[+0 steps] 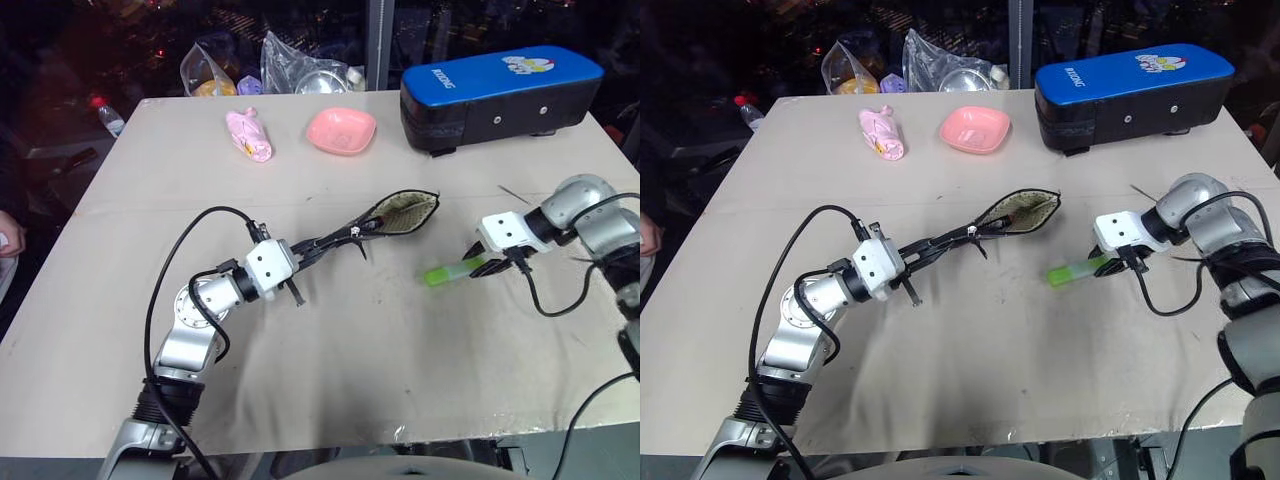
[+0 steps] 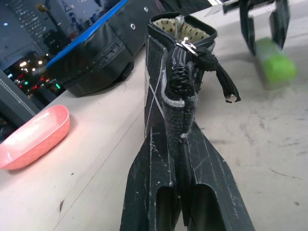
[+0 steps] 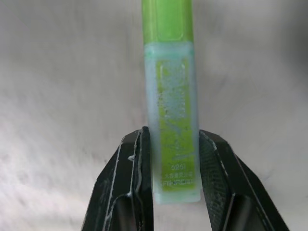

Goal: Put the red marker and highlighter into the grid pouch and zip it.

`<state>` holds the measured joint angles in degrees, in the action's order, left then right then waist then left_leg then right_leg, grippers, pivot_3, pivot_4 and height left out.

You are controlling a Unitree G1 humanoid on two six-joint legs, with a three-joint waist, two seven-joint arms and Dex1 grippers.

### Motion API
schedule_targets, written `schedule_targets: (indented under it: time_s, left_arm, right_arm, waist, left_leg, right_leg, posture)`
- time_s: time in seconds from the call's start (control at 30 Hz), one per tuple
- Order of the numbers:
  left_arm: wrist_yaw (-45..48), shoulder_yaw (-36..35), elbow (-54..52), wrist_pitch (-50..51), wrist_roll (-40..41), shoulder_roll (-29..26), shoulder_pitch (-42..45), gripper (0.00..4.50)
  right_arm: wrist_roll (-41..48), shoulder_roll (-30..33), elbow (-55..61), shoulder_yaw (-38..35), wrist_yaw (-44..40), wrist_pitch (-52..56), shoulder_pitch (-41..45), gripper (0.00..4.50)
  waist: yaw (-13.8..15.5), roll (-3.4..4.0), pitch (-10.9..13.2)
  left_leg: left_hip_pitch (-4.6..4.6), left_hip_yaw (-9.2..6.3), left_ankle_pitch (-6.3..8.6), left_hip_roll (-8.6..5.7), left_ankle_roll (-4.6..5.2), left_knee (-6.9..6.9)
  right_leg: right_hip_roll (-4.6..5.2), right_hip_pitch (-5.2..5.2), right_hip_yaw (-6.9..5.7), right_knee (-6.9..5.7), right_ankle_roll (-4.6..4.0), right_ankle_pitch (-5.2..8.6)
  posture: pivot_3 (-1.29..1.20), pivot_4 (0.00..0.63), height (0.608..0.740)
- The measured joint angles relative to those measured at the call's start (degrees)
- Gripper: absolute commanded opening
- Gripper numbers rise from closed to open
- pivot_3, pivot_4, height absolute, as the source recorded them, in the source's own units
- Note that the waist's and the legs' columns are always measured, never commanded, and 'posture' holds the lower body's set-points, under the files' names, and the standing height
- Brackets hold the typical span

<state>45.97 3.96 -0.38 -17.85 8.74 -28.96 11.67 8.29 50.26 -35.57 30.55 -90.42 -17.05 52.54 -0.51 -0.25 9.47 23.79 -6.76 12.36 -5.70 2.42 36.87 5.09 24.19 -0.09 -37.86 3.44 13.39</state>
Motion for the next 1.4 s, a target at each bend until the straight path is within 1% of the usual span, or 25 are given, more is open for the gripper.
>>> schedule_targets:
  time_s: [0.03,0.1,0.23,0.3,0.4,0.5,0.57,0.67,0.8,1.03,1.4]
  left_arm:
    - [0.0,0.0,0.0,0.0,0.0,0.1,0.0,0.0]
    - [-0.1,0.3,0.1,0.0,-0.1,0.7,0.0,0.0]
    - [-0.2,0.9,0.7,0.0,-0.2,1.3,0.2,0.0]
    - [-0.4,0.9,1.3,0.0,-0.3,1.6,0.7,0.0]
    - [-1.0,1.2,2.2,0.0,-0.7,2.9,2.1,0.0]
    - [-1.2,2.0,2.9,0.0,-0.9,4.1,3.1,0.0]
    - [-1.2,2.7,3.3,0.0,-1.1,4.4,3.2,0.0]
    - [-1.2,3.0,3.3,0.0,-1.7,4.6,3.2,0.0]
    - [-1.7,3.3,3.3,0.2,-1.9,5.5,3.5,0.0]
    - [-3.1,3.4,3.2,1.5,-2.0,6.1,3.6,0.0]
    - [-5.1,4.0,1.1,3.8,-2.3,7.5,2.9,0.0]
  right_arm:
    - [1.3,0.4,2.1,-0.4,0.0,1.2,-0.1,0.75]
    - [4.3,0.9,10.4,-4.5,0.1,7.1,-0.4,0.75]
    - [5.1,1.5,20.8,-8.9,2.2,16.2,-0.2,0.75]
    - [3.7,2.1,24.1,-9.3,3.6,19.5,0.2,0.75]
    - [-2.3,3.1,28.5,-9.7,8.0,23.2,2.7,0.75]
    - [-9.8,3.2,30.3,-9.7,13.0,23.2,4.6,0.75]
    - [-12.9,2.7,30.5,-9.5,14.5,23.2,4.5,0.75]
    - [-15.7,2.1,30.6,-8.7,15.2,22.9,4.5,0.75]
    - [-20.7,0.9,31.5,-7.0,15.7,20.0,4.4,0.75]
    - [-24.4,-0.4,33.0,-5.9,15.6,16.8,4.0,0.75]
    - [-28.8,-10.0,35.8,-4.3,17.0,23.7,3.1,0.75]
  waist:
    - [-0.1,0.02,0.0]
    - [-0.4,0.04,0.0]
    - [0.1,0.04,0.0]
    - [0.3,0.04,0.0]
    - [0.9,0.06,0.0]
    - [1.2,0.05,0.0]
    - [1.2,0.05,0.0]
    - [1.2,0.05,0.0]
    - [1.1,0.05,0.0]
    - [1.2,0.05,0.0]
    - [1.1,0.04,0.0]
  left_leg:
    - [-0.01,0.01,0.0,0.0,0.0,-0.01]
    - [-0.02,0.02,0.01,0.02,0.01,-0.04]
    - [0.0,-0.02,0.11,0.02,0.18,-0.02]
    - [0.03,-0.01,0.12,0.01,0.19,0.02]
    - [0.04,0.01,0.11,-0.01,0.18,0.05]
    - [0.04,0.03,0.09,-0.01,0.13,0.05]
    - [0.04,0.06,0.0,-0.01,-0.01,0.05]
    - [0.04,0.06,0.0,-0.01,-0.01,0.05]
    - [0.04,0.07,-0.01,0.0,-0.02,0.05]
    - [0.04,0.07,-0.01,0.0,-0.02,0.07]
    - [0.03,0.05,-0.02,0.0,-0.03,0.1]
  right_leg:
    - [0.0,0.01,0.02,-0.01,0.0,0.0]
    - [-0.02,0.04,0.04,-0.04,0.0,0.0]
    - [-0.01,0.03,-0.03,-0.04,0.0,0.0]
    - [0.0,0.03,-0.04,-0.04,0.0,0.0]
    - [0.01,0.03,-0.07,-0.04,0.01,0.0]
    - [0.0,0.03,-0.1,-0.03,0.01,0.0]
    - [0.0,0.04,-0.09,-0.03,0.01,0.0]
    - [0.0,0.04,-0.08,-0.04,0.01,0.0]
    - [-0.02,0.04,-0.11,-0.04,0.01,0.0]
    - [-0.04,0.03,-0.18,-0.04,0.02,-0.01]
    - [-0.06,0.03,-0.17,-0.08,0.01,-0.01]
  posture:
    - [0.0,0.15,0.734]
    - [0.0,0.15,0.734]
    - [0.0,0.15,0.734]
    - [0.0,0.15,0.734]
    - [0.0,0.15,0.734]
    - [0.0,0.15,0.734]
    - [0.0,0.15,0.734]
    - [0.0,0.15,0.734]
    - [0.0,0.15,0.734]
    - [0.0,0.15,0.734]
    - [0.0,0.15,0.734]
